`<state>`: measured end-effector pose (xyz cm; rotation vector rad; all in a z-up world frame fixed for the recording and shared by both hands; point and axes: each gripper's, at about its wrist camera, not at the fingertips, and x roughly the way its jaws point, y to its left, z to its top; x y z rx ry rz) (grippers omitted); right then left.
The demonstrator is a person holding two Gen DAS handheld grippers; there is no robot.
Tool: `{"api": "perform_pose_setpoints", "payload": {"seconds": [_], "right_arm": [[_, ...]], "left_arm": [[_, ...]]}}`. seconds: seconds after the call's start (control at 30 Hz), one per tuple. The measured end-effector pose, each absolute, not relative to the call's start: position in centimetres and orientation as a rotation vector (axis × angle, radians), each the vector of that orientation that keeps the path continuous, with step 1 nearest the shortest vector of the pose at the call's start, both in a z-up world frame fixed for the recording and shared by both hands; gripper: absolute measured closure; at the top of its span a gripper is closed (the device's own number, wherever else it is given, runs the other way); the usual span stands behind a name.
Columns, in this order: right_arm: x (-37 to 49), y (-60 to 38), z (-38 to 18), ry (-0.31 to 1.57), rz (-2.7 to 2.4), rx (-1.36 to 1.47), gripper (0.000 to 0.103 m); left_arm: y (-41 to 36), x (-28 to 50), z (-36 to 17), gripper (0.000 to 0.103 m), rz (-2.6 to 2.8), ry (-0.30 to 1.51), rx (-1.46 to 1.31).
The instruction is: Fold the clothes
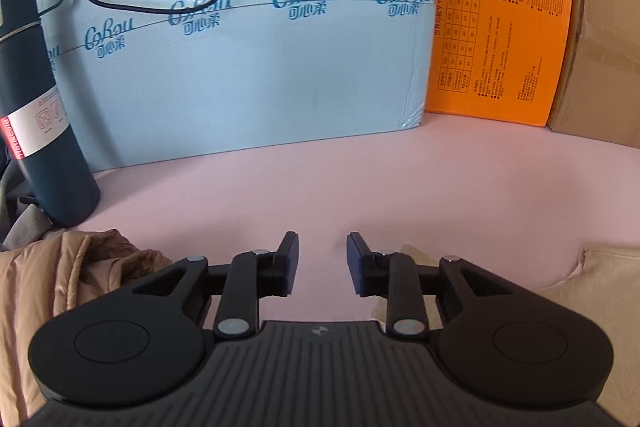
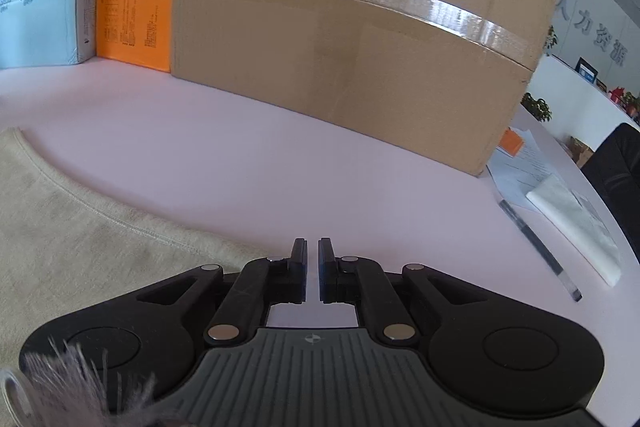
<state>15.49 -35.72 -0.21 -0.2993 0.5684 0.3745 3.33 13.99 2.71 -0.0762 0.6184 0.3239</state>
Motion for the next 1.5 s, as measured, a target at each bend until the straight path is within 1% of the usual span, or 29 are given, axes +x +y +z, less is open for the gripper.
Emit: {"api": "perform_pose_setpoints", "payload": {"seconds": [0.03, 0.1, 0.13, 0.2, 0.27, 0.3, 0.33, 0.5, 0.63, 0.73, 0.77, 0.8, 0.87, 0.97, 1.1, 1.17, 1.33, 1.4, 1.5], "right_arm": [[14.9, -36.1, 0.1, 0.558, 0.361, -0.285, 0.095], [13.0, -36.9, 1.2, 0.527, 0.356, -0.268, 0.093], [12.0, -37.0, 1.7, 0.519, 0.373, -0.255, 0.093], [9.5, -36.6, 2.8, 0.504, 0.46, -0.223, 0.093], [7.1, -34.7, 3.7, 0.498, 0.592, -0.225, 0.087], [5.8, -33.3, 4.1, 0.506, 0.658, -0.238, 0.074], [4.8, -31.9, 4.2, 0.522, 0.719, -0.248, 0.065], [1.2, -24.6, 2.6, 0.588, 0.92, -0.383, 0.064], [-0.3, -21.7, 1.1, 0.647, 0.976, -0.484, 0.064], [-1.3, -23.3, 1.0, 0.662, 0.974, -0.501, 0.064], [-1.8, -24.4, 1.0, 0.669, 0.955, -0.503, 0.064], [-2.4, -25.7, 1.1, 0.671, 0.932, -0.51, 0.064], [-3.5, -28.3, 1.2, 0.679, 0.894, -0.513, 0.063], [-5.6, -32.6, 1.1, 0.687, 0.828, -0.506, 0.059], [-7.5, -37.7, 1.4, 0.723, 0.76, -0.469, 0.048], [-7.7, -39.2, 1.9, 0.724, 0.729, -0.457, 0.047], [-6.4, -38.9, 4.5, 0.595, 0.667, -0.401, 0.046], [-4.2, -36.4, 5.3, 0.573, 0.651, -0.397, 0.046], [-0.5, -31.9, 5.2, 0.602, 0.665, -0.401, 0.046]], "left_arm": [[14.0, 2.6, 3.2, 0.068, 0.317, 0.615, -0.074], [13.3, 0.0, 4.6, 0.059, 0.262, 0.605, -0.05], [12.7, -1.4, 5.2, 0.056, 0.209, 0.593, -0.031], [10.1, -3.9, 5.7, 0.043, 0.092, 0.577, 0.036], [7.5, -6.4, 6.3, 0.038, -0.024, 0.559, 0.102], [5.9, -7.3, 6.3, 0.038, -0.066, 0.56, 0.132], [4.3, -8.1, 6.2, 0.038, -0.108, 0.562, 0.162], [-0.7, -11.2, 4.3, 0.038, -0.248, 0.645, 0.24], [-2.1, -12.2, 2.5, 0.038, -0.241, 0.713, 0.296], [-1.1, -13.2, 1.9, 0.035, -0.227, 0.734, 0.291], [-0.6, -13.6, 1.8, 0.031, -0.222, 0.731, 0.288], [-0.1, -14.1, 1.7, 0.028, -0.216, 0.728, 0.285], [0.8, -15.0, 1.6, 0.027, -0.205, 0.723, 0.279], [2.1, -16.3, 1.4, 0.022, -0.189, 0.714, 0.27], [3.7, -18.8, 1.4, 0.021, -0.166, 0.71, 0.262], [4.3, -19.5, 1.8, 0.021, -0.159, 0.701, 0.265], [4.7, -20.0, 4.1, 0.021, -0.143, 0.635, 0.26], [3.7, -18.6, 5.2, 0.018, -0.13, 0.598, 0.254], [1.2, -14.5, 6.2, 0.015, -0.077, 0.594, 0.247]]}}
